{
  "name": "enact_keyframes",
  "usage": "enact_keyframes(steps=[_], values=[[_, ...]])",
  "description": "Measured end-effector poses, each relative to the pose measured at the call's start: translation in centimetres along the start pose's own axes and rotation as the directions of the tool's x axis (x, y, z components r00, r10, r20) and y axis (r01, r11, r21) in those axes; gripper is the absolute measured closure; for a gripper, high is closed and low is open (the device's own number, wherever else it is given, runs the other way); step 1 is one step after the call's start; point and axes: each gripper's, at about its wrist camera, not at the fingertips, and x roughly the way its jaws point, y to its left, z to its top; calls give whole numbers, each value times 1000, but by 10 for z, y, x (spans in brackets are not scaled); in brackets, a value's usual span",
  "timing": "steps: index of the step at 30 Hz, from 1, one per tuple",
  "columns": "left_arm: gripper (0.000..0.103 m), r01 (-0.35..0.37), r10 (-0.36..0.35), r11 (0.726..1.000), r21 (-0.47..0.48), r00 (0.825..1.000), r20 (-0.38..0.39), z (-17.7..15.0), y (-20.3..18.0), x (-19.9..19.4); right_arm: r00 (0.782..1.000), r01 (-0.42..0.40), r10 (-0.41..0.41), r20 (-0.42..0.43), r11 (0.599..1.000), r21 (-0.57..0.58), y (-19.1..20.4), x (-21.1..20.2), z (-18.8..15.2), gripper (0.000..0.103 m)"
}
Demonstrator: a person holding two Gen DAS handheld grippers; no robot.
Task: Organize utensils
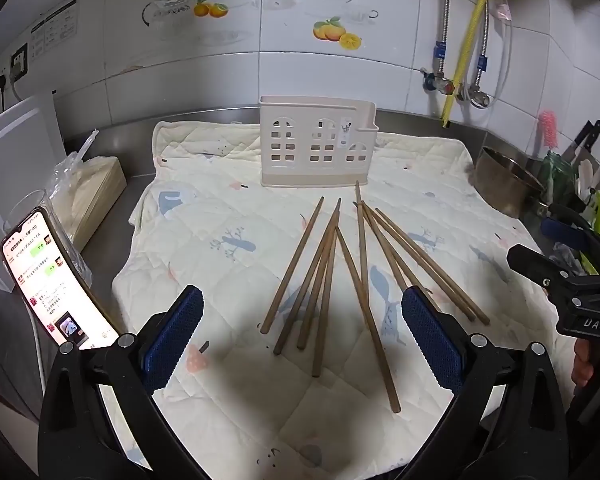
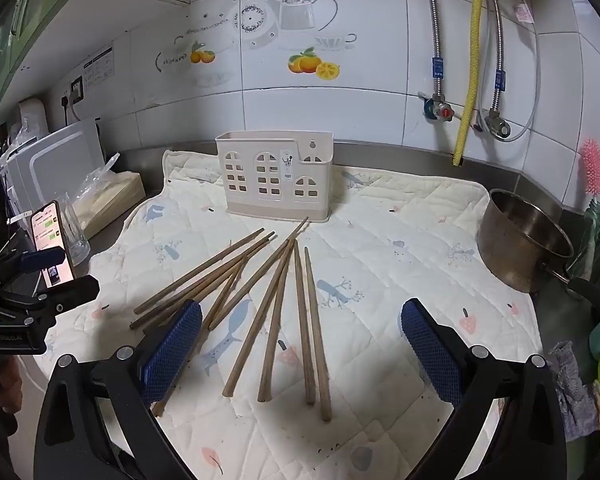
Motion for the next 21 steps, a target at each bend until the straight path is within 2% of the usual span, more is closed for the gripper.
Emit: enact_keyframes(steps=[21], values=[[5, 7, -7, 1000, 9, 1000, -19, -2, -2, 3, 1000, -2, 2, -1, 1000, 2, -1, 0, 1, 6]])
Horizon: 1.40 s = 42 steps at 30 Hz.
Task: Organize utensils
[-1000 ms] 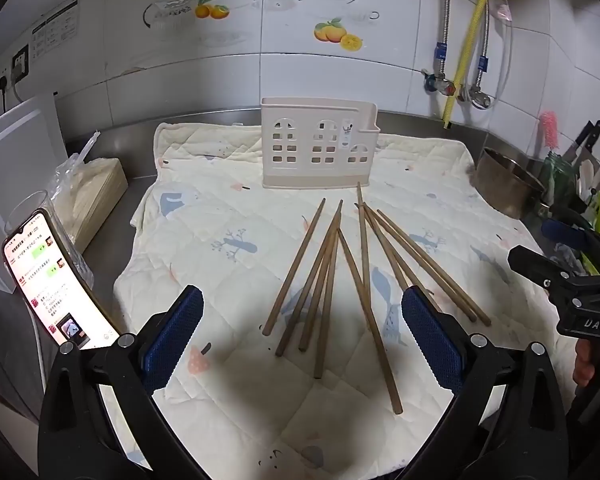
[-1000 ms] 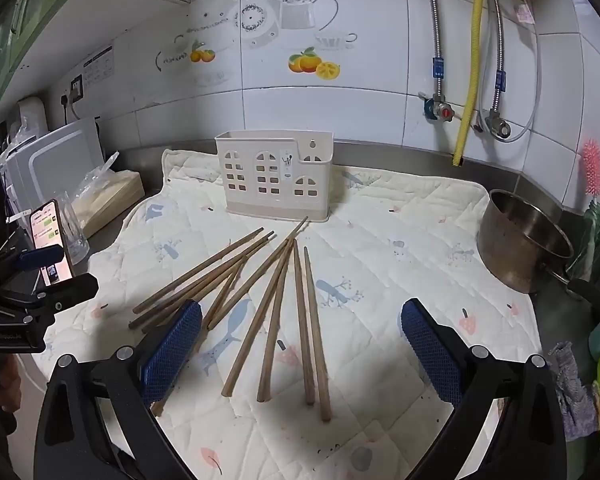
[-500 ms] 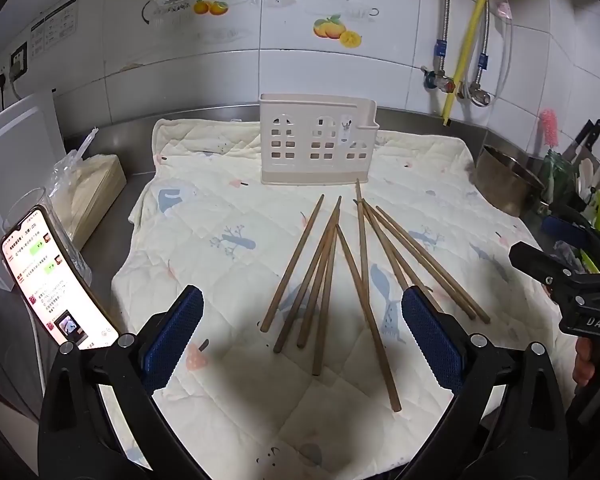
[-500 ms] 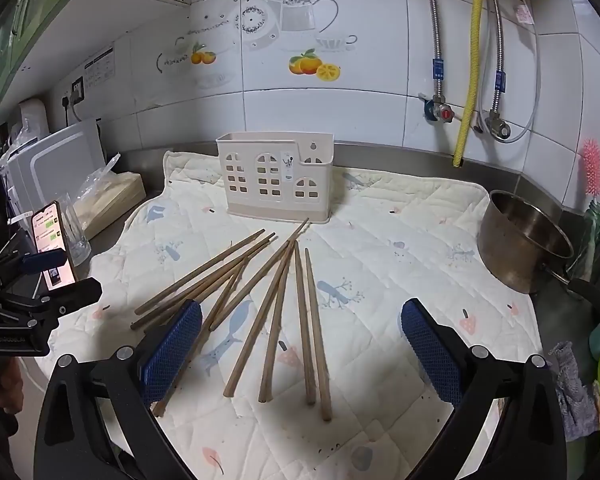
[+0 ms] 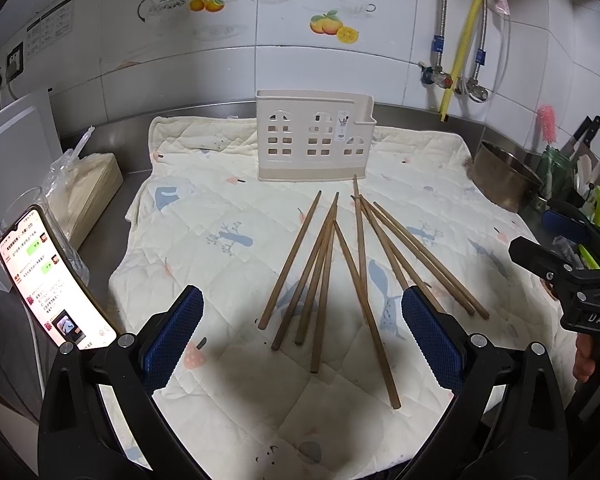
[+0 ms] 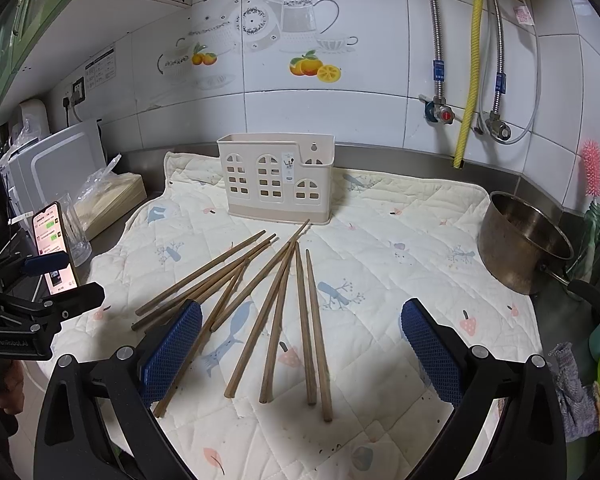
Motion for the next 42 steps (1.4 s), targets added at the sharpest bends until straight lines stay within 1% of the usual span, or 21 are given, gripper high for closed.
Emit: enact_keyframes(steps=[13, 42], values=[[5, -8, 8, 1000, -5, 1000, -3, 2, 0, 2, 1000, -4, 4, -2, 1000, -3, 3, 1, 3, 6], [5, -9, 8, 999, -41, 1000, -18, 3, 11, 14, 1000, -19, 19, -10, 1000, 4, 6, 14, -5, 6]])
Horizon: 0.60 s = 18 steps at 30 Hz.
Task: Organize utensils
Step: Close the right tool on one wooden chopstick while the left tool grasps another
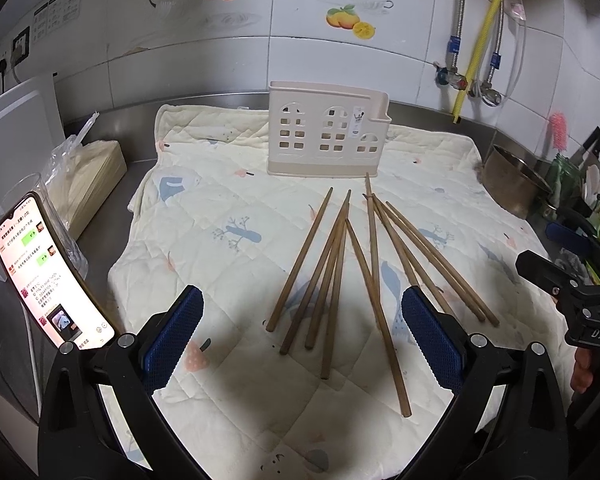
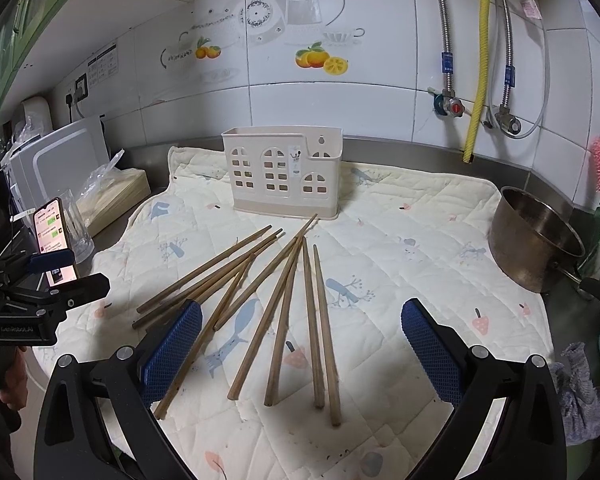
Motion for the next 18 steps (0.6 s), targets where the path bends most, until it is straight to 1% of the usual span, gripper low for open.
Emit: enact_keyframes(steps=[10, 18], values=[[5, -8, 8, 1000, -12, 1000, -5, 0, 7, 7, 1000, -4, 4, -19, 1000, 10, -2, 11, -5, 6], [6, -25, 25, 999, -39, 1000, -10, -2, 28, 14, 999, 8, -7, -50, 1000, 22, -8, 23, -11, 7]])
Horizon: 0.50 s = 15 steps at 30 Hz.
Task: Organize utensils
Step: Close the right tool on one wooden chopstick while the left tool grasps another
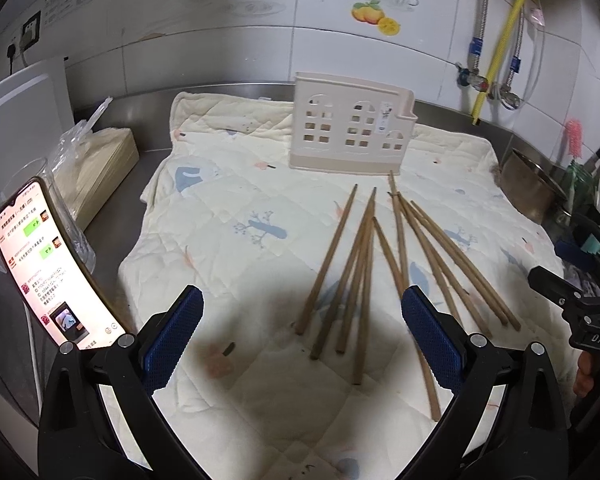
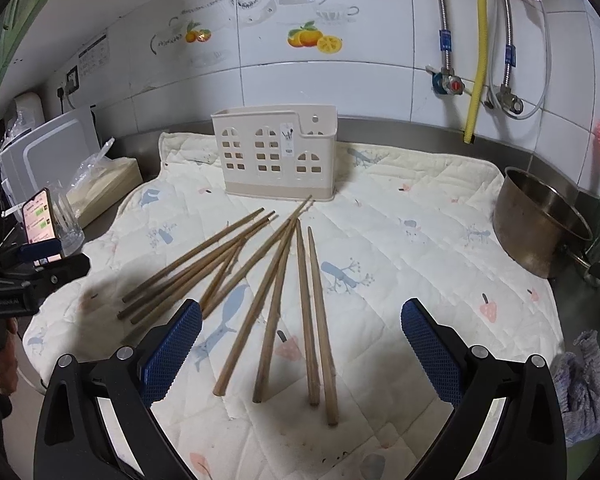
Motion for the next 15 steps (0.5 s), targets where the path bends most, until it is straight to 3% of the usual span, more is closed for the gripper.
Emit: enact_keyframes(steps=[4, 10, 15], values=[[8, -15, 14, 1000, -11, 1000, -5, -2, 10, 5, 1000, -2, 2, -15, 1000, 5, -2, 8, -2, 7], [26, 11, -10, 1000, 22, 998, -54, -8, 12, 24, 999, 10, -10, -42, 1000, -1, -3, 18, -7, 8], [45, 51, -45, 997, 59, 994, -99, -13, 9, 42, 997, 1, 0, -76, 1000, 20, -11, 28, -13, 20]])
